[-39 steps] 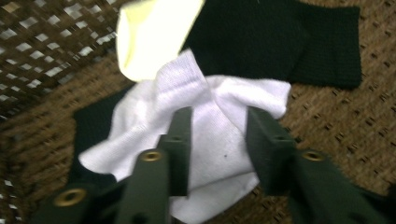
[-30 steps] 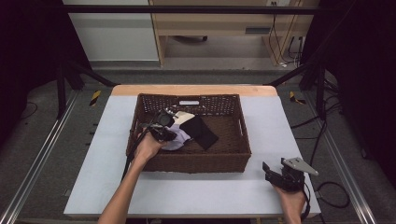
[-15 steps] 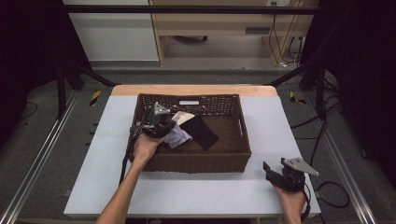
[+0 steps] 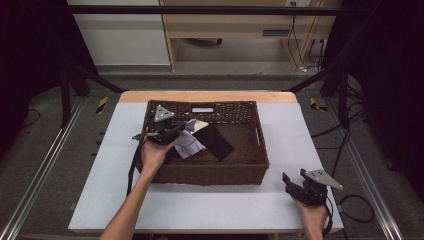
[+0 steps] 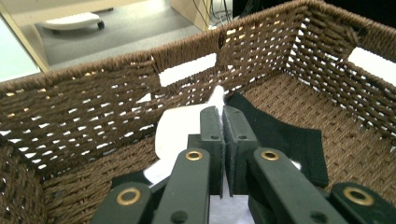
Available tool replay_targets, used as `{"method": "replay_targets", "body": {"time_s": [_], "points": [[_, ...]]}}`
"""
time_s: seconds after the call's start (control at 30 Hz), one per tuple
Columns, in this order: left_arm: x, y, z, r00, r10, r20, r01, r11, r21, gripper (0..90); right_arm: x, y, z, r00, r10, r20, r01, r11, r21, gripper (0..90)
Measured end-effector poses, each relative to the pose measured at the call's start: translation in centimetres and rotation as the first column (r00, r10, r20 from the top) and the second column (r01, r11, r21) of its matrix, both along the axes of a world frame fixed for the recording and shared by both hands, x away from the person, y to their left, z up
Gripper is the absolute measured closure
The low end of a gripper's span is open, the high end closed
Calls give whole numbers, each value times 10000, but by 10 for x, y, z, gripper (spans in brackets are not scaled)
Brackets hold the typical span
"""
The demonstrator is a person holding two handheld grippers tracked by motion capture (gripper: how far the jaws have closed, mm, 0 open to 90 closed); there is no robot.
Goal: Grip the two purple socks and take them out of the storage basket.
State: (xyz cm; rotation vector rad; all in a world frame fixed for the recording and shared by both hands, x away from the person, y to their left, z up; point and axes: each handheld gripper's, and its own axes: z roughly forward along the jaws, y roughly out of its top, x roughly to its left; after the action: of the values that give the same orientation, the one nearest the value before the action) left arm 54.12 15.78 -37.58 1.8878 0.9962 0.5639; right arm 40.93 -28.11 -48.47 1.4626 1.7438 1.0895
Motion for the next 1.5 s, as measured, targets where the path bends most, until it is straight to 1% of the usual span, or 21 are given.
{"method": "replay_targets", "body": {"time_s": [0.07, 0.2, 0.27, 0.33, 0.37, 0.57, 0.7, 0.73, 0.77, 0.8, 0.83, 0.87, 1.07, 1.13, 1.17, 1.2, 1.27, 1.4, 1.43, 1.47, 1.5], "points": [[-1, 1, 2, 9998, 32, 179, -33, 10000, 82, 864, 0, 0, 0, 10000, 5, -21, -6, 10000, -5, 321], [-3, 5, 12, 9996, 135, 253, -123, 9987, -497, 864, 0, 0, 0, 10000, 21, -2, -21, 10000, 31, 330], [-6, 7, 20, 9989, 136, 443, -104, 9973, -730, 865, -1, 0, 0, 10000, 21, 34, -21, 10000, 45, 335], [-10, 8, 27, 9981, 92, 609, -35, 9956, -934, 865, -1, 0, 1, 10000, 11, 26, -11, 10000, 52, 337], [-15, 9, 33, 9972, 33, 744, 45, 9945, -1042, 865, -1, 0, 0, 10000, 29, 44, -29, 10000, 50, 338], [-29, 13, 46, 9949, -98, 1000, 223, 9919, -1252, 865, -1, 0, 1, 10000, 14, 28, -14, 10000, 48, 347], [-42, 16, 58, 9918, -259, 1250, 462, 9857, -1623, 866, -1, 0, 0, 10000, 53, 59, -53, 10000, 62, 368], [-42, 16, 58, 9918, -259, 1250, 462, 9857, -1623, 867, -1, 0, 0, 10000, 53, 59, -53, 10000, 62, 368], [-50, 16, 63, 9897, -361, 1388, 591, 9845, -1654, 866, -1, -1, 0, 9999, 99, 65, -99, 9999, 68, 376], [-50, 16, 63, 9897, -361, 1388, 591, 9845, -1654, 866, -1, -1, 0, 9999, 99, 65, -99, 9999, 68, 376], [-57, 17, 67, 9878, -447, 1492, 705, 9825, -1722, 867, -1, -1, 0, 9999, 77, 66, -77, 9999, 96, 375], [-57, 17, 67, 9878, -447, 1492, 705, 9825, -1722, 866, -1, -1, 0, 9999, 77, 66, -77, 9999, 96, 375], [-77, 20, 78, 9814, -682, 1793, 1002, 9792, -1763, 866, -1, -1, 0, 9999, 59, 111, -59, 10000, 51, 379], [-84, 22, 82, 9783, -801, 1909, 1139, 9783, -1733, 867, -1, -1, 1, 9999, 55, 103, -56, 10000, 71, 383], [-91, 23, 85, 9759, -902, 1986, 1264, 9759, -1780, 867, -2, -1, 1, 9999, 52, 94, -53, 9999, 111, 385], [-91, 23, 85, 9759, -902, 1986, 1264, 9759, -1780, 866, -2, -1, 1, 9999, 52, 94, -53, 9999, 111, 385], [-99, 23, 86, 9736, -1022, 2042, 1388, 9750, -1734, 867, -2, -1, 1, 9999, 34, 163, -35, 10000, 64, 385], [-119, 27, 89, 9646, -1301, 2295, 1709, 9709, -1679, 866, -3, -1, 1, 9999, 24, 130, -25, 10000, 33, 385], [-119, 27, 89, 9646, -1301, 2295, 1709, 9709, -1679, 866, -3, -1, 1, 9999, 24, 130, -25, 10000, 33, 385], [-126, 29, 89, 9621, -1383, 2349, 1802, 9693, -1675, 866, -2, -1, 0, 9999, 28, 121, -29, 10000, 28, 386], [-126, 29, 89, 9621, -1383, 2349, 1802, 9693, -1675, 866, -2, -1, 0, 9999, 28, 121, -29, 10000, 28, 386]]}}
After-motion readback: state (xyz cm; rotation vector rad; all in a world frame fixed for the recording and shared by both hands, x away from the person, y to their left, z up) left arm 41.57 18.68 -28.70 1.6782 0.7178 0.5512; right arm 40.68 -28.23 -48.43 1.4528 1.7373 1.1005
